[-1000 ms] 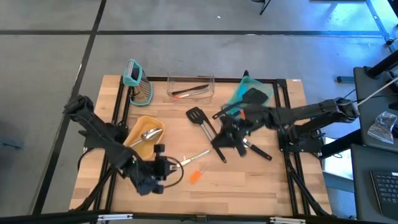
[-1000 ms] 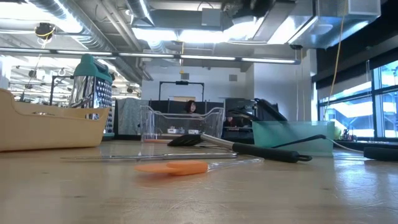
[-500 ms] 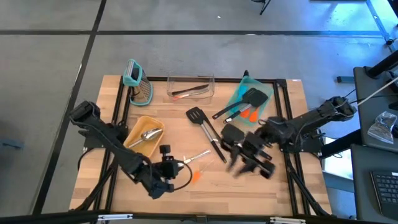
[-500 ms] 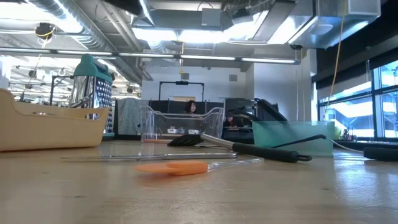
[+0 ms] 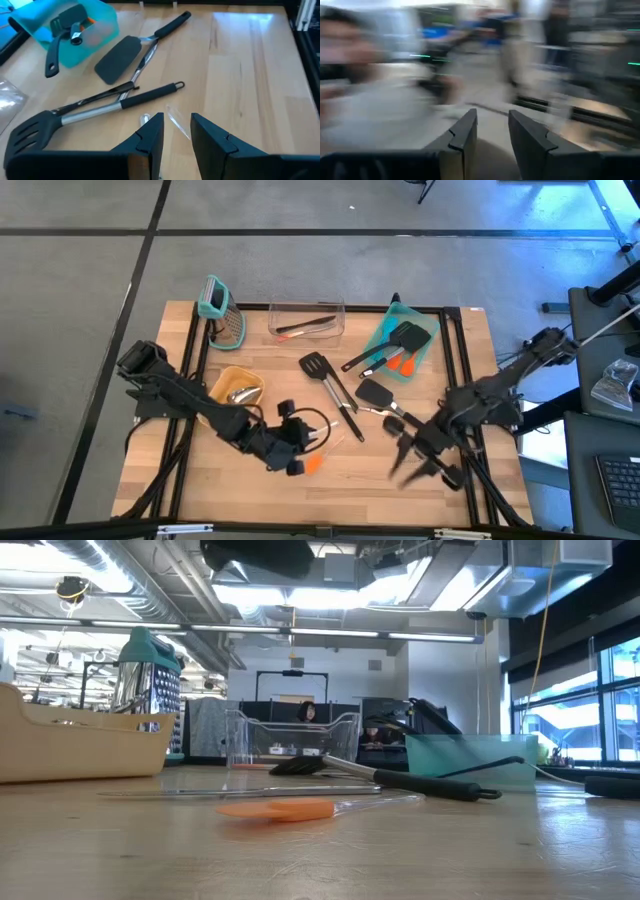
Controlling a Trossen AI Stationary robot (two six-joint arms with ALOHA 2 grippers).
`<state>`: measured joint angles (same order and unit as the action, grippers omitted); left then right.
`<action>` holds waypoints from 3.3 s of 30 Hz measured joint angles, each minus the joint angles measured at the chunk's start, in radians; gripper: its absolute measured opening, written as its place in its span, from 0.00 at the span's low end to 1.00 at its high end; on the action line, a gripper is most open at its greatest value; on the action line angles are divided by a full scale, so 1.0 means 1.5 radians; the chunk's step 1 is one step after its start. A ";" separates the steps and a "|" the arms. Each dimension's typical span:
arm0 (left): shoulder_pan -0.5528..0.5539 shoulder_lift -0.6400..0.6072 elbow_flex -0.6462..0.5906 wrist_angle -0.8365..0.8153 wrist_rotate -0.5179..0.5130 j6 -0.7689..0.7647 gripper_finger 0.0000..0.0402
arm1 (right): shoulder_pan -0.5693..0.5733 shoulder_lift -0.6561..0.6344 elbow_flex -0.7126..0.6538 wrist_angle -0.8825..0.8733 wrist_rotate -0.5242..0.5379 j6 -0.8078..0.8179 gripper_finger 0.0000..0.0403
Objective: Pick & Place Kitchen Items
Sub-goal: Put the black spatula into the green bin
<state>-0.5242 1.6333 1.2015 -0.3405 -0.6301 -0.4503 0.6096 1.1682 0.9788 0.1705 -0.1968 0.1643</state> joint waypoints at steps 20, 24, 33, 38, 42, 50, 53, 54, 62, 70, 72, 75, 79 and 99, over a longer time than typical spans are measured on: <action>0.062 0.113 0.000 0.007 -0.037 0.085 0.23 | 0.001 -0.060 0.000 -0.369 0.625 0.068 0.28; 0.083 0.114 0.000 0.006 -0.027 0.115 0.23 | -0.004 -0.060 0.000 -0.368 0.596 0.080 0.28; 0.104 0.114 0.000 0.001 0.059 0.082 0.23 | -0.005 -0.060 0.000 -0.382 0.592 0.074 0.28; 0.093 0.114 0.000 0.001 0.091 0.079 0.23 | -0.005 -0.060 0.000 -0.393 0.563 0.080 0.28; 0.084 0.114 0.000 0.001 0.092 0.075 0.23 | -0.005 -0.060 0.000 -0.392 0.560 0.081 0.28; 0.079 0.114 0.000 0.001 0.090 0.075 0.23 | -0.005 -0.060 0.000 -0.391 0.560 0.082 0.28; 0.079 0.114 0.000 0.001 0.090 0.075 0.23 | -0.005 -0.060 0.000 -0.391 0.560 0.082 0.28; 0.079 0.114 0.000 0.001 0.090 0.075 0.23 | -0.005 -0.060 0.000 -0.391 0.560 0.082 0.28; 0.079 0.114 0.000 0.001 0.089 0.075 0.23 | -0.005 -0.060 0.000 -0.391 0.560 0.082 0.28; 0.079 0.113 0.000 0.001 0.083 0.075 0.23 | -0.005 -0.060 0.000 -0.394 0.560 0.082 0.28; 0.079 0.116 0.000 0.001 0.083 0.078 0.23 | -0.006 -0.060 0.000 -0.396 0.560 0.085 0.28; 0.080 0.134 0.000 0.002 0.083 0.091 0.23 | -0.011 -0.060 0.000 -0.434 0.576 0.125 0.28; 0.092 0.162 0.000 0.006 0.083 0.088 0.23 | -0.046 -0.060 0.000 -0.548 0.619 0.281 0.28; 0.111 0.170 0.000 0.141 0.092 0.139 0.23 | -0.253 0.024 -0.081 -0.771 0.326 0.470 0.28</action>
<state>-0.3577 1.8889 1.2012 -0.1286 -0.4918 -0.2425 0.2297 1.2048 0.8573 -0.9858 0.2926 0.8692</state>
